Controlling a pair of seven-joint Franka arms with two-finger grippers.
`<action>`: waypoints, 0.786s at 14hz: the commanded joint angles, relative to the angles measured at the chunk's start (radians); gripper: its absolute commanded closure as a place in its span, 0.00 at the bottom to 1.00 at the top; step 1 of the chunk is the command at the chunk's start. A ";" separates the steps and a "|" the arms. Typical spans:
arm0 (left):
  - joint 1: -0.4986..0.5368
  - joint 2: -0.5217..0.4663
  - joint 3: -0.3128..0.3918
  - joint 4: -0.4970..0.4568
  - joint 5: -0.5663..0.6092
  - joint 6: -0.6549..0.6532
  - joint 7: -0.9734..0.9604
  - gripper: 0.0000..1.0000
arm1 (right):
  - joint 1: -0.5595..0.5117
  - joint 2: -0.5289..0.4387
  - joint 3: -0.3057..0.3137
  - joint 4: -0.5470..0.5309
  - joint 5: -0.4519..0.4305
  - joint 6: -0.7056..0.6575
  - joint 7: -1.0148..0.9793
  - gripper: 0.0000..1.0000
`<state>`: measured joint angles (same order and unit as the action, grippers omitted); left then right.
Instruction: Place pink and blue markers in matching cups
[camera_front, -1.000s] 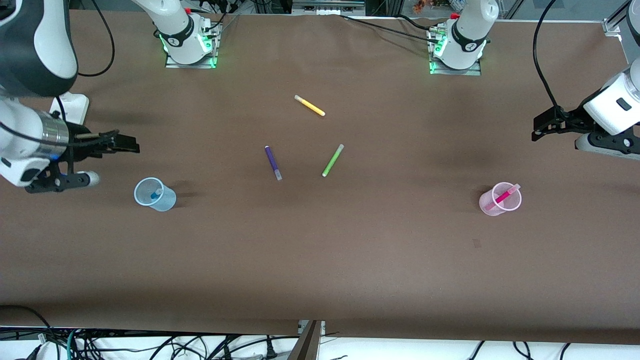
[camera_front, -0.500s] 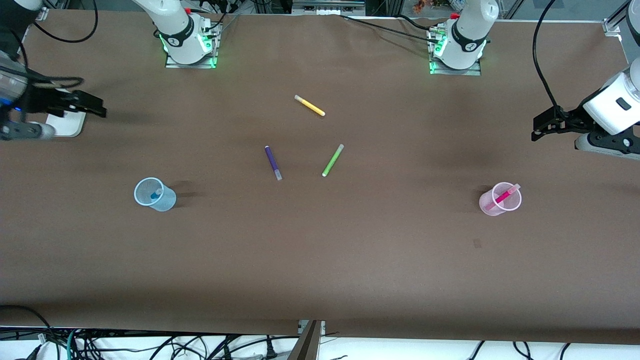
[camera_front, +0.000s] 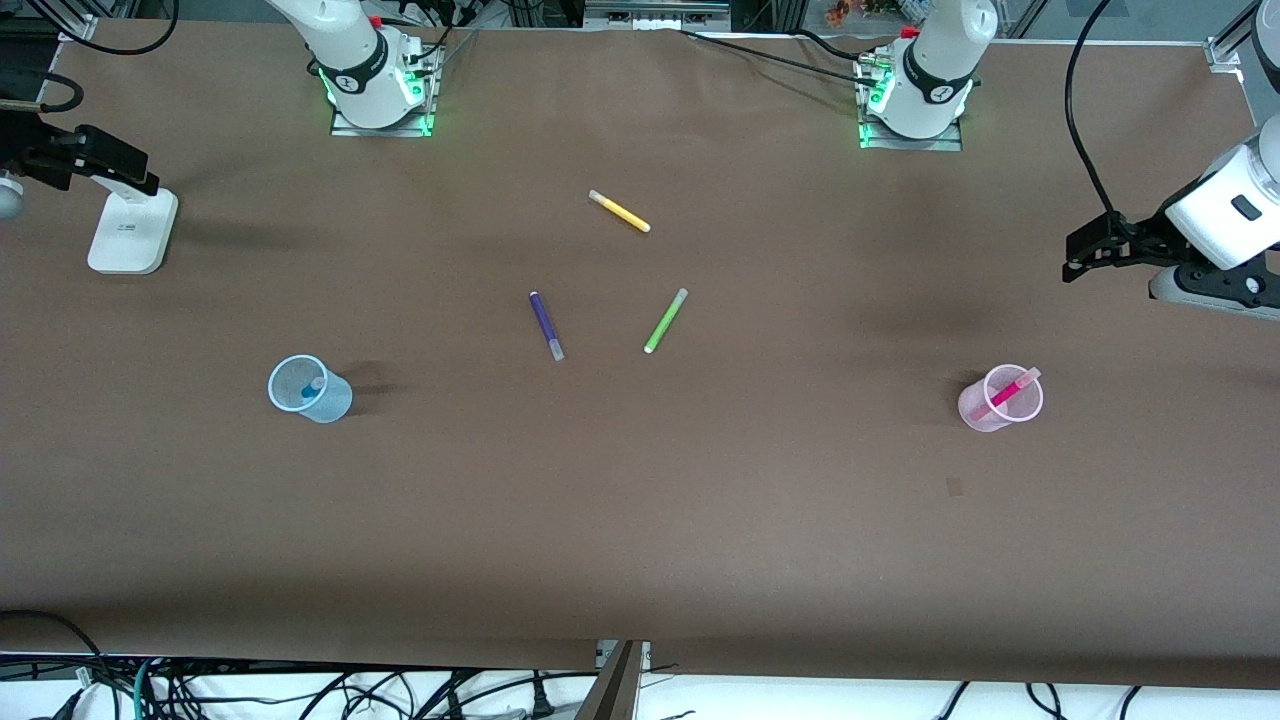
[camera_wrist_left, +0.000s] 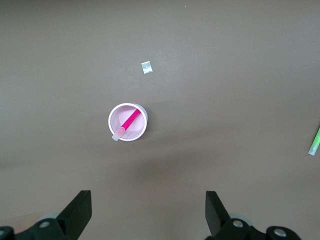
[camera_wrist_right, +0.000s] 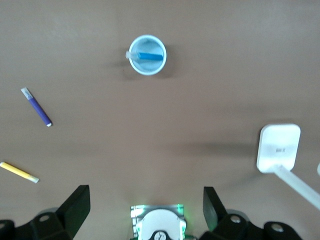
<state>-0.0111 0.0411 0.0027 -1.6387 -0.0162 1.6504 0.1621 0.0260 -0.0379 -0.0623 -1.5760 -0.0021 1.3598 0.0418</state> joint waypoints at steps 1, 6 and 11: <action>-0.010 -0.006 0.016 0.008 -0.030 -0.003 0.022 0.00 | -0.006 -0.023 0.019 -0.022 -0.018 -0.019 0.073 0.00; -0.009 -0.004 0.017 0.008 -0.071 0.022 0.017 0.00 | -0.006 0.027 0.022 0.043 -0.024 -0.024 0.027 0.00; -0.007 -0.004 0.019 0.008 -0.067 0.023 0.019 0.00 | -0.008 0.029 0.021 0.045 -0.021 -0.022 0.027 0.00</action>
